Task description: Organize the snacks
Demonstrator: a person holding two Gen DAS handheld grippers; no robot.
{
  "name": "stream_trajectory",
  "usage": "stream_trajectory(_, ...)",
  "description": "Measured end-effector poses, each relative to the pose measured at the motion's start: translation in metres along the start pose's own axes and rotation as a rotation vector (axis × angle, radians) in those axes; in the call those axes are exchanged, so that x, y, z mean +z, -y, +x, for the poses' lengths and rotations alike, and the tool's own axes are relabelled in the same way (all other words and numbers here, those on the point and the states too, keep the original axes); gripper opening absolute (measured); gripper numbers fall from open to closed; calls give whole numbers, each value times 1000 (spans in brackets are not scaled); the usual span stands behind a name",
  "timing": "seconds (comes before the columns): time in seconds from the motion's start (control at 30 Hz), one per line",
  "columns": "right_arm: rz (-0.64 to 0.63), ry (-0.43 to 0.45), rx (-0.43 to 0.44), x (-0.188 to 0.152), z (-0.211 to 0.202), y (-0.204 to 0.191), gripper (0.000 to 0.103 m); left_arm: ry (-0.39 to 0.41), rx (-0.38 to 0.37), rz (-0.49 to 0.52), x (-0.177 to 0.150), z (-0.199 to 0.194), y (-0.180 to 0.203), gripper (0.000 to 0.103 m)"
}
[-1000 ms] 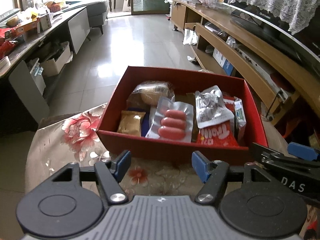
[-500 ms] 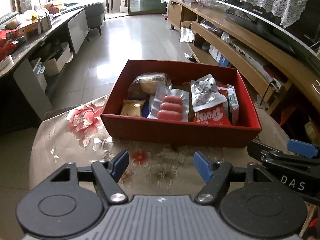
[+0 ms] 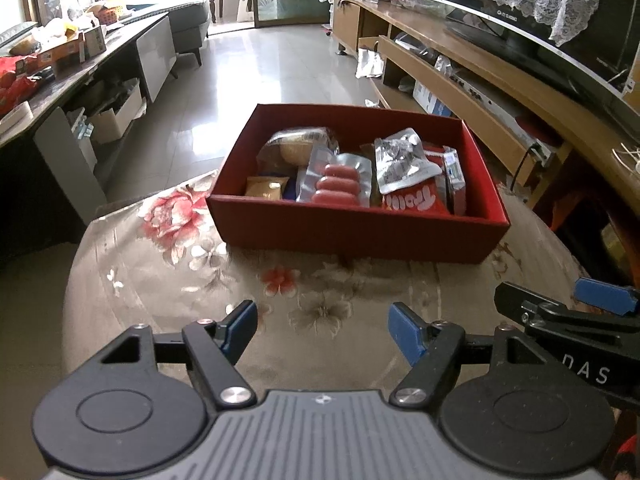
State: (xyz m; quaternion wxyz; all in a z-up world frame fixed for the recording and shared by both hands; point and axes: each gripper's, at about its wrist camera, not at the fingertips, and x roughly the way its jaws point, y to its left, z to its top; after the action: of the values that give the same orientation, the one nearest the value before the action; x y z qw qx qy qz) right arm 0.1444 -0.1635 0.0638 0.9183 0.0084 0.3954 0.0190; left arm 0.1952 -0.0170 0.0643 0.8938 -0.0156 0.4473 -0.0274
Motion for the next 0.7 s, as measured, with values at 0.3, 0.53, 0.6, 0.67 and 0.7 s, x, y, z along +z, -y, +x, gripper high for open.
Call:
stream_trajectory(0.3, -14, -2, -7, -24, -18, -4, 87, -12, -14, 3, -27, -16, -1, 76)
stream_trajectory(0.53, -17, -5, -3, -45, -33, -4, 87, -31, -32, 14, -49, -28, 0, 76)
stream_trajectory(0.6, -19, -3, -1, -50, -38, -4, 87, -29, -38, 16, -55, -32, 0, 75)
stream_trajectory(0.67, -19, -3, 3, -54, -41, -4, 87, -30, -42, 20, -60, -36, 0, 75)
stream_trajectory(0.7, -17, -3, 6, -55, -42, -4, 87, -30, -43, 22, -63, -38, -1, 75)
